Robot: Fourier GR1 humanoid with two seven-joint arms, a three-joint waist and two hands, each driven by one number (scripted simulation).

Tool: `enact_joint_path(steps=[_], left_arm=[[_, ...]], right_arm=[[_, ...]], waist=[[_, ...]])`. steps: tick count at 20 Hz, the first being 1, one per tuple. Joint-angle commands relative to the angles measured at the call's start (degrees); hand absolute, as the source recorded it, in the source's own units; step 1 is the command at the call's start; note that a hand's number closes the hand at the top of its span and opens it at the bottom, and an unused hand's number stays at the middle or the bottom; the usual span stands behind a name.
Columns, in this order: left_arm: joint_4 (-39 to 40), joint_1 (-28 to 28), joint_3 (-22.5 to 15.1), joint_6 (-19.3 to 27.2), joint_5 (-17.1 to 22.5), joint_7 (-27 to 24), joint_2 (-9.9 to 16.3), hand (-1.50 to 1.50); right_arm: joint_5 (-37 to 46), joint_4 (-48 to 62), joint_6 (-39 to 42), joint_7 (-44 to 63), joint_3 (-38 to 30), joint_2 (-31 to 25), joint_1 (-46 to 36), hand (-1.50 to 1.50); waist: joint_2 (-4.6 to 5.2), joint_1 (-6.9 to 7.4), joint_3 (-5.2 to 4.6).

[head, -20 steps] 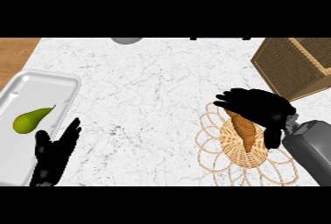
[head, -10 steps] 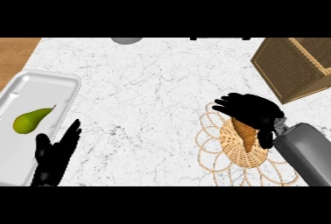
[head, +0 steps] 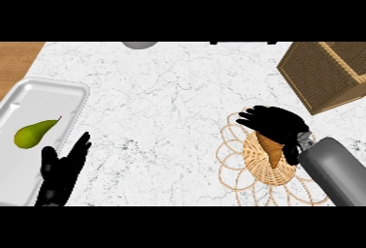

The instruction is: Pick the croissant from the placemat and place it in the basket

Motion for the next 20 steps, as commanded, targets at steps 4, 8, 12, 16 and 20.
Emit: enact_joint_path(steps=[4,8,12,16,20], left_arm=[[5.7,-2.2,2.0,-1.1,-0.2,1.8,-0.5,0.00],[1.9,1.9,2.0,-2.9,0.5,1.4,-0.6,0.00],[1.3,3.3,-0.7,0.2,-3.3,1.4,-2.9,0.00],[4.1,-0.6,2.5,-3.0,-1.0,2.5,-1.1,0.00],[4.6,1.0,3.2,-3.2,-1.5,0.6,-1.6,0.00]], right_arm=[[4.0,3.9,-4.1,-0.3,0.0,4.5,1.6,-1.50],[4.9,5.5,-5.2,-3.4,-2.2,2.8,1.7,-1.50],[7.4,7.4,-8.3,-8.0,-0.5,2.6,-0.8,1.50],[11.0,7.2,-12.5,-8.1,-0.1,3.4,-0.6,1.50],[12.1,7.9,-14.9,-10.5,-1.2,2.8,0.6,1.50]], waist=[[0.47,-0.15,-0.59],[0.37,-0.01,-0.58],[0.45,0.35,-0.57],[0.45,0.00,-0.59],[0.42,-0.02,-0.59]])
